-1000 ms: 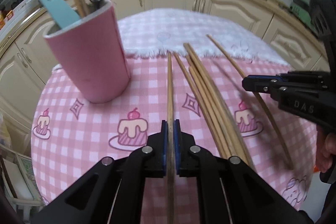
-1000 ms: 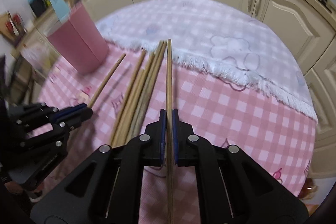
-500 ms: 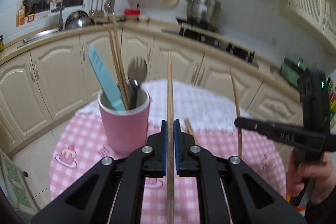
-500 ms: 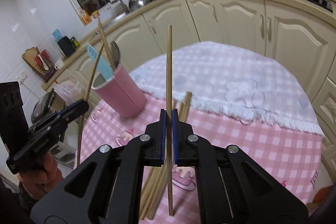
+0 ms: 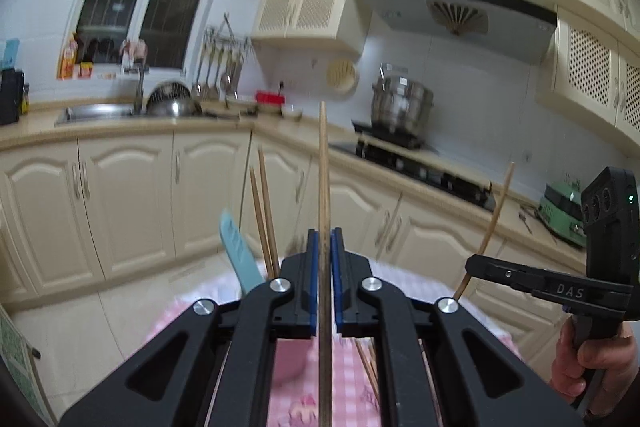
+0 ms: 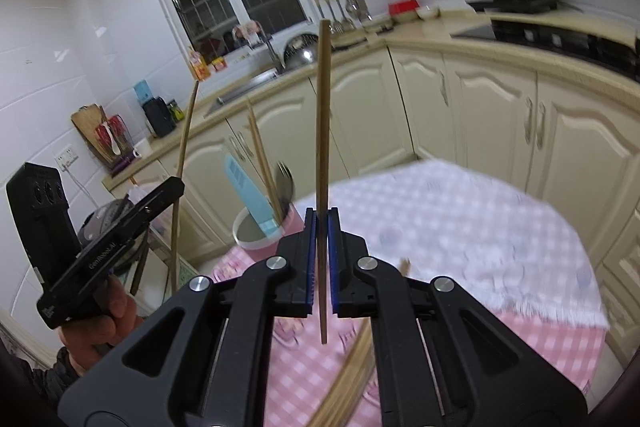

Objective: Organize utensils
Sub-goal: 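Lift the held chopsticks toward the pink cup with both tools, then drop the chopstick into the pink cup with the right tool while the left drops its own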

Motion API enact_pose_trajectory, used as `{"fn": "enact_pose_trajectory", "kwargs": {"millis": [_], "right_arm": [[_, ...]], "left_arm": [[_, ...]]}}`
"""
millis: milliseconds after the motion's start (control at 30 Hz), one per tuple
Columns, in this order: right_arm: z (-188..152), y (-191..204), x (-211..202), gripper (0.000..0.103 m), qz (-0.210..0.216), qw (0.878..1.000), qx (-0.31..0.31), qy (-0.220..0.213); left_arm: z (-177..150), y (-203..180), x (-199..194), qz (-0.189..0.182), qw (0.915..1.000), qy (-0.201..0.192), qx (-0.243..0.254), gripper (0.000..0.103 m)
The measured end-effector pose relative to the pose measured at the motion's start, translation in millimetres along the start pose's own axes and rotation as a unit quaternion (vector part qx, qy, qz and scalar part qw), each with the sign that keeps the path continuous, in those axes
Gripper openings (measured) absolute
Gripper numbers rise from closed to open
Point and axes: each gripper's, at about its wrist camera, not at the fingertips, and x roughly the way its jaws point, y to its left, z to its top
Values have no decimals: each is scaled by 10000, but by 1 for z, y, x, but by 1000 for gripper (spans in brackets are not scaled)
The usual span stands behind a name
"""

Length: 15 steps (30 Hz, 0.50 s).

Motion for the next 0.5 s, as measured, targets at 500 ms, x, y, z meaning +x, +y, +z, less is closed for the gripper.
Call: {"fn": "enact_pose_trajectory", "kwargs": {"millis": [500], "right_arm": [[95, 60, 24, 6, 387, 9953, -717, -520]], "left_arm": [[77, 13, 35, 242, 9916, -1272, -63, 5]]}}
